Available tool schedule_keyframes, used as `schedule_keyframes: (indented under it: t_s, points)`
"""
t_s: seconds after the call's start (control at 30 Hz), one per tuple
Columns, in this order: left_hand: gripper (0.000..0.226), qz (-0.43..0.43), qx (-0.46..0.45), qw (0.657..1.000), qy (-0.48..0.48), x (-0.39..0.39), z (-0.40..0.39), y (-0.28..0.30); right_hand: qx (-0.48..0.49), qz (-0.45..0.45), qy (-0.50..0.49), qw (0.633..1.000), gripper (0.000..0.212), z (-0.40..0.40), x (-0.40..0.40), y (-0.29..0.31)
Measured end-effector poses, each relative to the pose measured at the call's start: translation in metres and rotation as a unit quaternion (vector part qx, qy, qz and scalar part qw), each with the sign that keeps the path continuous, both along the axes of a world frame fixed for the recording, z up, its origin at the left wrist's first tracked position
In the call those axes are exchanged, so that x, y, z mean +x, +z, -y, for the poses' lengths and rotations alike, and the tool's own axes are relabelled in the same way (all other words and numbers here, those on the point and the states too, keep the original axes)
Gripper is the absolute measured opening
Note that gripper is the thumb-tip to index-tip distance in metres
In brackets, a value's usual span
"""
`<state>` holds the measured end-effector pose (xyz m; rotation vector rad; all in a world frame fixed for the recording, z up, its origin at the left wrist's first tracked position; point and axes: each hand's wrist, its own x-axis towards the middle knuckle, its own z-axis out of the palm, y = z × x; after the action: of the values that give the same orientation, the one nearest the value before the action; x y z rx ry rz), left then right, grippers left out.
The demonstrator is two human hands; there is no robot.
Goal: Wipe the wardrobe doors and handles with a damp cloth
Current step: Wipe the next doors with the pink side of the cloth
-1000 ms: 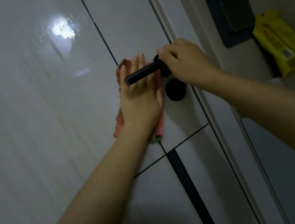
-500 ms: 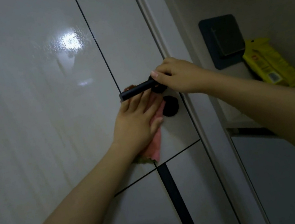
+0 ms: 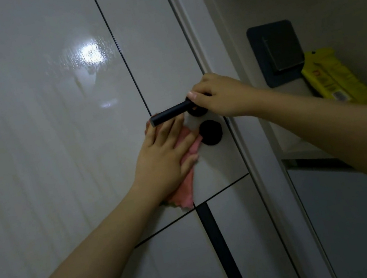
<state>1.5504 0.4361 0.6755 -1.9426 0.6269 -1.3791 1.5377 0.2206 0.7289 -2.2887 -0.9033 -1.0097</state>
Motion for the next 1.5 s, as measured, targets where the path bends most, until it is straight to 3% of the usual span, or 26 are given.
schedule_keyframes:
  t_s: [0.2, 0.3, 0.4, 0.53, 0.63, 0.73, 0.93, 1.13, 1.27, 1.37, 1.5]
  points:
    - [0.055, 0.006, -0.046, 0.999, 0.02, -0.001, 0.012, -0.015, 0.006, 0.003, -0.007, 1.0, 0.03, -0.002, -0.002, -0.001]
    - [0.056, -0.021, -0.009, 1.0, 0.008, -0.01, 0.003, -0.049, 0.004, 0.002, -0.009, 1.0, 0.03, -0.001, -0.002, 0.0]
    - [0.056, -0.014, 0.017, 1.0, 0.012, -0.006, 0.005, -0.036, 0.009, 0.009, -0.014, 1.0, 0.031, -0.002, -0.001, -0.001]
    - [0.056, 0.005, -0.063, 0.998, 0.02, -0.003, 0.019, -0.032, 0.06, 0.037, -0.002, 0.998, 0.032, -0.007, 0.004, -0.008]
    - [0.058, -0.034, -0.009, 0.999, 0.021, -0.007, 0.014, -0.066, 0.082, 0.053, -0.001, 0.995, 0.031, -0.009, 0.007, -0.011]
    - [0.06, -0.039, 0.048, 0.998, 0.022, -0.009, 0.001, -0.057, 0.094, 0.065, 0.004, 0.993, 0.036, -0.008, 0.01, -0.013]
    - [0.055, 0.039, -0.12, 0.992, 0.006, -0.009, 0.007, -0.031, 0.116, 0.083, 0.0, 0.99, 0.04, -0.01, 0.013, -0.017]
    - [0.056, 0.05, -0.052, 0.997, 0.003, -0.008, 0.0, -0.036, 0.116, 0.077, 0.007, 0.99, 0.039, -0.009, 0.015, -0.019]
    - [0.059, 0.045, -0.1, 0.992, 0.062, -0.013, 0.011, -0.05, 0.126, 0.081, 0.022, 0.988, 0.039, -0.011, 0.017, -0.022]
    - [0.061, 0.038, -0.161, 0.985, 0.049, -0.017, 0.015, -0.057, 0.125, 0.079, 0.029, 0.989, 0.034, -0.012, 0.018, -0.023]
    - [0.059, 0.02, -0.131, 0.991, 0.031, -0.026, -0.005, -0.027, 0.124, 0.088, 0.023, 0.988, 0.034, -0.01, 0.018, -0.024]
